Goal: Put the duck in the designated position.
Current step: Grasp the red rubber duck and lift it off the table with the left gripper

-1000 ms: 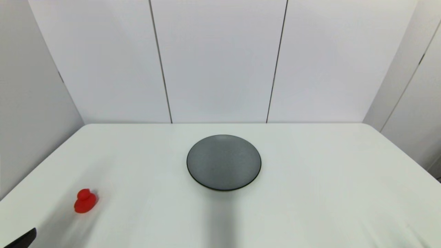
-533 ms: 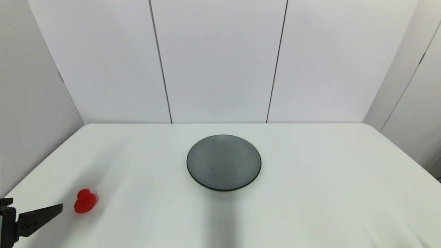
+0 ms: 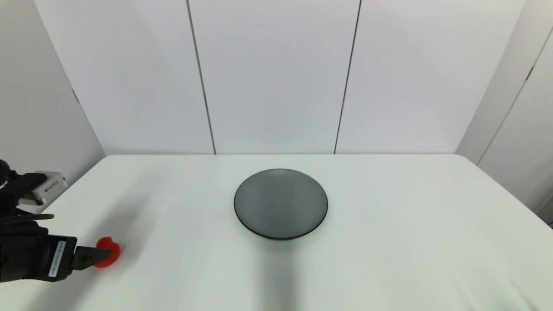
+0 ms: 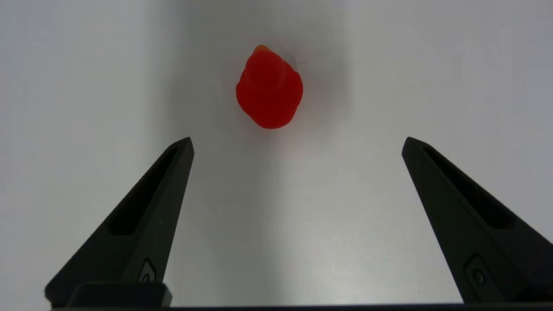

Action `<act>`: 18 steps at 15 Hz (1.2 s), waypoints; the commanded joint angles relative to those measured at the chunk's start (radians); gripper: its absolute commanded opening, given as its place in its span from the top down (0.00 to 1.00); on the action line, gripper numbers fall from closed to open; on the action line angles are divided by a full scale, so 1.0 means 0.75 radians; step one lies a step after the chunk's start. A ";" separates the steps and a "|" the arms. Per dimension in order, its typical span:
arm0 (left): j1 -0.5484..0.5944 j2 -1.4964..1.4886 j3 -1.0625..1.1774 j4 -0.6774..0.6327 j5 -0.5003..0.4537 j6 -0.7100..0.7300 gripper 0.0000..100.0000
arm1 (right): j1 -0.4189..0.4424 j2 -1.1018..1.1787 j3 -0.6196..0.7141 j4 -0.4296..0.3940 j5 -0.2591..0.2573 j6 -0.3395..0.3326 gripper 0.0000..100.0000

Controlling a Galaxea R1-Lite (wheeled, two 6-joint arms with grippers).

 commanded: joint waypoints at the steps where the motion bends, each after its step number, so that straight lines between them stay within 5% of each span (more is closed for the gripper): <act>1: -0.005 0.202 -0.034 -0.004 0.004 -0.003 0.00 | 0.000 0.002 0.000 -0.001 -0.001 0.000 0.00; 7: 0.021 0.394 -0.046 -0.186 0.006 -0.026 0.00 | 0.000 0.002 0.000 -0.001 -0.001 0.000 0.00; 18: 0.046 0.453 -0.032 -0.192 0.033 -0.161 0.00 | 0.000 0.002 0.000 -0.001 -0.001 0.000 0.00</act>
